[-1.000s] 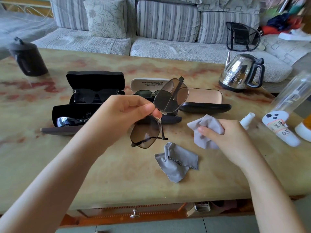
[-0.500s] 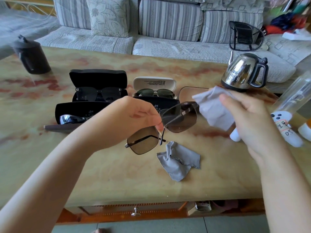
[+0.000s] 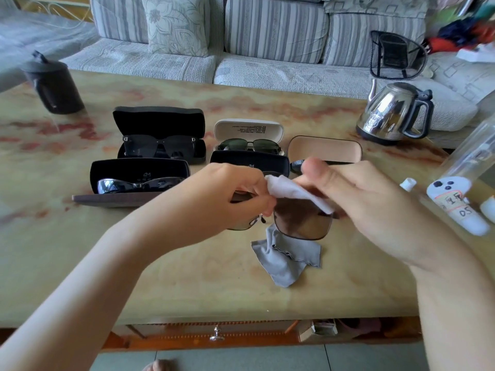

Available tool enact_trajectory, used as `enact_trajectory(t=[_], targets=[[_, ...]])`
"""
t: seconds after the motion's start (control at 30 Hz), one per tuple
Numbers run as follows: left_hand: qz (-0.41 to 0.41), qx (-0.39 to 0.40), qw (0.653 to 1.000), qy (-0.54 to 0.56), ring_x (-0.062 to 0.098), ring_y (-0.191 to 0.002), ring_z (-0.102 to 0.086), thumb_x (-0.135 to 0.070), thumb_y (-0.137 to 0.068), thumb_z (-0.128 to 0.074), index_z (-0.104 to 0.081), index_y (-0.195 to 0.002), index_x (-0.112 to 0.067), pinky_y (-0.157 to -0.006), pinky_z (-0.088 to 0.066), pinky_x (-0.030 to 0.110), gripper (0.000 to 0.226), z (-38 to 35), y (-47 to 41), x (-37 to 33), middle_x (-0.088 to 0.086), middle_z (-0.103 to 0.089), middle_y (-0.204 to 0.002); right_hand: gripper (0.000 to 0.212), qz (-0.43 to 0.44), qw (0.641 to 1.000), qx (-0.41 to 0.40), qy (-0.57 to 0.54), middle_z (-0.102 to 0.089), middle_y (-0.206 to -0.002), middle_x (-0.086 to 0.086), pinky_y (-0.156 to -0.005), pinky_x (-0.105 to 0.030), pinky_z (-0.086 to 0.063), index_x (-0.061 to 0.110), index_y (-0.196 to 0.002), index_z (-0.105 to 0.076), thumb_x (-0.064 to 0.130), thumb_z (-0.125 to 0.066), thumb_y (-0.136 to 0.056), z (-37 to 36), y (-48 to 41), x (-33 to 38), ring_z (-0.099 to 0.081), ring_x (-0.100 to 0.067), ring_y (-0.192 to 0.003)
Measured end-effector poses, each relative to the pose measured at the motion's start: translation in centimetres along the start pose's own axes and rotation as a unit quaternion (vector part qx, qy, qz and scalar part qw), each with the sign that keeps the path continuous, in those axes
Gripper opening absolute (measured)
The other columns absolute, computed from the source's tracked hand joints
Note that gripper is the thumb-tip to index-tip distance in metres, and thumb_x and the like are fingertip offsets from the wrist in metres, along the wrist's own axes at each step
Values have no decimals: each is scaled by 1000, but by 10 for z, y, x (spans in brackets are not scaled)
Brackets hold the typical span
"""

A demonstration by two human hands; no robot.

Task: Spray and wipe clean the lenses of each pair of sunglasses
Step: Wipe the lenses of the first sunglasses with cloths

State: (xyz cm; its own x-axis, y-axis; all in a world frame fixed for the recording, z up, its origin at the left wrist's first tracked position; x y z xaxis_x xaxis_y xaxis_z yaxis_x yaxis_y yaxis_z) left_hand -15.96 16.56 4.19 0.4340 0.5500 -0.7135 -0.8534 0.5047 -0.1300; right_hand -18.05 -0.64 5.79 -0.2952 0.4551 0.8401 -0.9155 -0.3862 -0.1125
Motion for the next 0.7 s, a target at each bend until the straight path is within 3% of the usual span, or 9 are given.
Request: enact_trajectory(t=[0.1, 0.23, 0.4, 0.47, 0.53, 0.63, 0.7], targets=[[-14, 3, 1000, 26, 2, -44, -44, -24, -91, -60, -66, -77, -20, -48, -33, 8, 16, -2, 0, -4, -19, -55, -51, 18, -11, 999, -23, -20, -74, -74, 4, -71, -16, -51, 18, -81, -74, 33, -69, -72, -3, 0, -7, -68, -3, -70], [-19, -1, 1000, 10, 1, -45, -46, -27, -89, -62, -67, -80, -20, -48, -35, 9, 12, -5, 0, -7, -22, -55, -52, 21, -38, 999, -13, -20, -74, -74, 1, -70, -22, -55, 20, -84, -71, 16, -82, -67, -5, 2, -11, -70, -9, -69], [-22, -10, 1000, -2, 1, -49, -49, -35, -85, -60, -66, -79, -24, -51, -39, 11, 14, -6, 1, -8, -24, -57, -57, 49, -57, 998, -35, -10, -68, -71, -14, -70, -39, -47, 27, -96, -61, 32, -86, -54, -10, -1, -10, -62, -34, -67], [-21, -10, 1000, 1, 1, -48, -49, -34, -86, -60, -65, -79, -25, -51, -38, 11, 13, -6, 1, -7, -21, -56, -55, 56, -59, 997, -46, -35, -65, -70, -17, -70, -39, -44, 28, -99, -56, 38, -82, -51, -11, -2, -11, -57, -30, -62], [-21, -3, 1000, 4, 1, -47, -49, -30, -90, -60, -63, -79, -26, -51, -38, 10, 12, -6, 1, -8, -21, -55, -53, 57, -52, 996, -54, -51, -68, -68, -14, -73, -41, -48, 28, -100, -56, 38, -82, -51, -12, -1, -10, -60, -22, -63], [-17, 6, 999, 29, 0, -43, -48, -24, -92, -58, -62, -79, -23, -48, -35, 6, 15, -4, 1, -10, -21, -53, -49, 53, -41, 994, -78, -71, -72, -75, -16, -79, -50, -54, 28, -97, -58, 38, -82, -52, -14, -1, -7, -68, -37, -71], [-16, 6, 999, 50, 0, -42, -46, -22, -93, -57, -62, -78, -21, -47, -33, 5, 16, -4, 1, -10, -20, -52, -48, 50, -39, 991, -91, -93, -73, -71, -10, -89, -57, -51, 26, -97, -60, 38, -81, -53, -14, -2, -8, -68, -35, -71]])
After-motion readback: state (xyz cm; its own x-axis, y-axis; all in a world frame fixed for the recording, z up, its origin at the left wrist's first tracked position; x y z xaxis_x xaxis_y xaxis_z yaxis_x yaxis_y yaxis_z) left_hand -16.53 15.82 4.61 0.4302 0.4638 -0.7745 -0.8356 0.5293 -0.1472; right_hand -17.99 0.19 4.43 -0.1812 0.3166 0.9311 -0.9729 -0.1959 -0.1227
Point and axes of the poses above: each hand's wrist, its own y-axis away from the middle knuckle, its own z-axis out of the back of the hand, x = y × z, the point moved 3 cm from there along -y, towards the middle knuckle
